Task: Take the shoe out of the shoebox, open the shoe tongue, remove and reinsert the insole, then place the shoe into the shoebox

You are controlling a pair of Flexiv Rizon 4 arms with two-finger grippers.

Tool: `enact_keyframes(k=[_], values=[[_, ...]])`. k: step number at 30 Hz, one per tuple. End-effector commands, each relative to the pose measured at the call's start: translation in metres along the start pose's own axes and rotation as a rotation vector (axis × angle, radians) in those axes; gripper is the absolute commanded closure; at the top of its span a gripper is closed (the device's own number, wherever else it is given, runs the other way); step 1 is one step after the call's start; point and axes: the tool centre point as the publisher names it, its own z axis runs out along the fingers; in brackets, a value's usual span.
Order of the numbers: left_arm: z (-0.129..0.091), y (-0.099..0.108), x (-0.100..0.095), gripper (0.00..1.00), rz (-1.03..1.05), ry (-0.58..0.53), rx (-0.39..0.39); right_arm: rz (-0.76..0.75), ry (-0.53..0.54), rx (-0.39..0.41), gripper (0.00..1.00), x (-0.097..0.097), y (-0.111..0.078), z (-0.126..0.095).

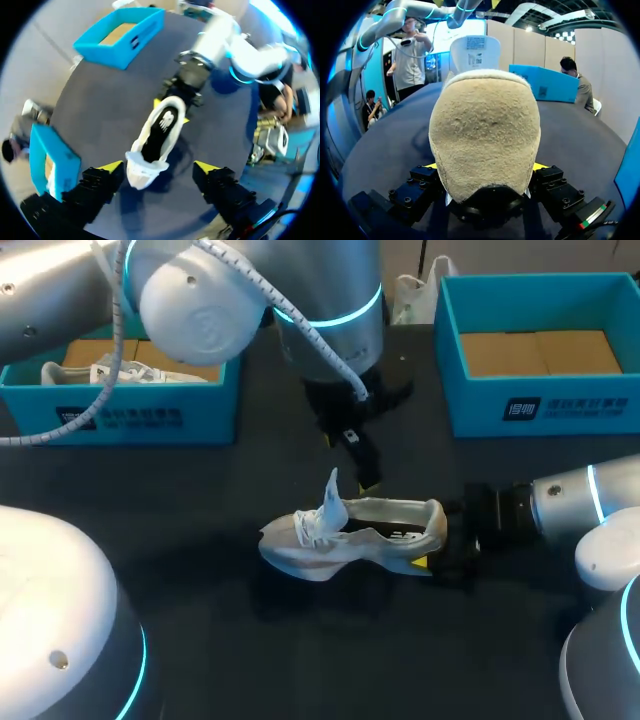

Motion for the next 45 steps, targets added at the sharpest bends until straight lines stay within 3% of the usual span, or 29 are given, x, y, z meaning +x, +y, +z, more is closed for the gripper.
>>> enact_keyframes(k=[1, 9, 28, 45], values=[[0.015, -0.005, 0.006, 1.00, 0.354, 0.138, 0.111, 0.000, -0.001, 0.005, 1.00, 0.000, -0.002, 0.003], [0.042, -0.016, 0.017, 1.00, 0.435, 0.184, 0.088, 0.000, -0.001, 0.005, 1.00, 0.000, -0.002, 0.003], [0.119, -0.036, 0.006, 1.00, 0.419, 0.246, -0.044, 0.000, -0.001, 0.005, 1.00, 0.000, -0.002, 0.003], [0.119, -0.036, 0.006, 1.00, 0.419, 0.246, -0.044, 0.000, -0.001, 0.005, 1.00, 0.000, -0.002, 0.003]])
